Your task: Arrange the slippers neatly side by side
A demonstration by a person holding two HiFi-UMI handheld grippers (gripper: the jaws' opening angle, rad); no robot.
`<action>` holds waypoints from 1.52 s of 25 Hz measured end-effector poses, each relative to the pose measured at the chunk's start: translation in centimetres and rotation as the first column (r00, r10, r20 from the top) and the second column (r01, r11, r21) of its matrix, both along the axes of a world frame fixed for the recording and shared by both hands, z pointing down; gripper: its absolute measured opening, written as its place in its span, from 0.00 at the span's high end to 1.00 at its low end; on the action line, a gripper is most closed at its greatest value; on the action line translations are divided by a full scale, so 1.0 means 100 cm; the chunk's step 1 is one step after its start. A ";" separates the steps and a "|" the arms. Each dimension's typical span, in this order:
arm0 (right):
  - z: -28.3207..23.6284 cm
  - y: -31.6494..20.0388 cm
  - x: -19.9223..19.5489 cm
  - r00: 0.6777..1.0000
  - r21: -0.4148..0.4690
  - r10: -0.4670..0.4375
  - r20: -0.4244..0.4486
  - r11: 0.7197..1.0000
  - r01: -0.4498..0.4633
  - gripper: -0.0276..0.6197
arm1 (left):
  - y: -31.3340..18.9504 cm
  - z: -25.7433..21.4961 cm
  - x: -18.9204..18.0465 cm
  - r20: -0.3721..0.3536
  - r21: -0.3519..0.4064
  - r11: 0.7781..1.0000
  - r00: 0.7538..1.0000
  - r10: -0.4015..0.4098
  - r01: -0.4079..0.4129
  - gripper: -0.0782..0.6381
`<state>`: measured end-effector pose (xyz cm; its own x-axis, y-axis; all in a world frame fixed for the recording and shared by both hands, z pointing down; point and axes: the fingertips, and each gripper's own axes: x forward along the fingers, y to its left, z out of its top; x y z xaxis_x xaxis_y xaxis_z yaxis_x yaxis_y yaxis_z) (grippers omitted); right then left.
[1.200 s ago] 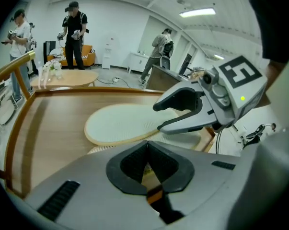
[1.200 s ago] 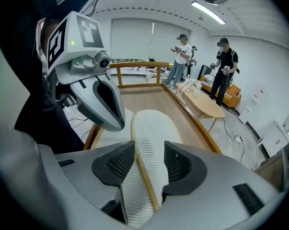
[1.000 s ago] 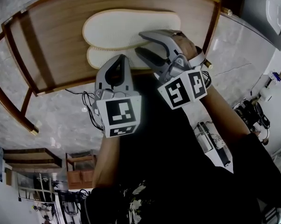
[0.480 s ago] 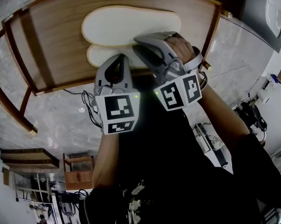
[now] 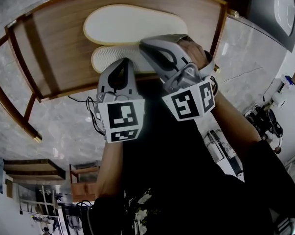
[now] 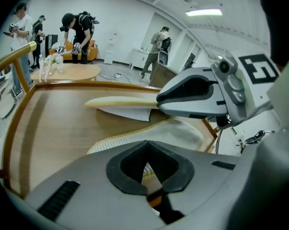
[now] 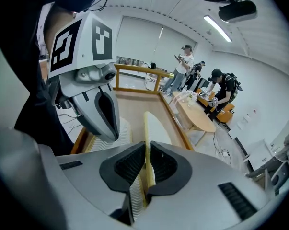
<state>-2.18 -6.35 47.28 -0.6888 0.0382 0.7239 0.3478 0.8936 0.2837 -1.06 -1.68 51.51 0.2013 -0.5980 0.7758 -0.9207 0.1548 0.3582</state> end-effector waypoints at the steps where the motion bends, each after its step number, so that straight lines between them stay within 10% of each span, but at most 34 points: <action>1: -0.002 -0.002 -0.001 1.000 0.002 0.007 0.005 1.000 -0.007 0.91 | 0.000 0.000 -0.002 -0.005 0.001 1.000 1.000 -0.006 0.006 0.89; 24: -0.059 -0.045 -0.016 0.970 0.000 0.213 0.119 0.977 -0.215 0.93 | -0.009 -0.022 -0.007 0.008 0.063 0.998 1.000 0.012 -0.013 0.89; 38: -0.086 -0.071 0.001 0.795 -0.345 0.596 0.115 0.774 -0.531 0.93 | -0.015 -0.045 -0.009 0.032 0.116 0.993 0.999 0.031 -0.035 0.89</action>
<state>-2.05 -13.46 38.73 -0.7809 -0.2266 0.5821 -0.2814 0.9596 -0.0041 -2.01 -3.21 46.98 0.2000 -0.6781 0.7072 -0.9354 0.0827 0.3439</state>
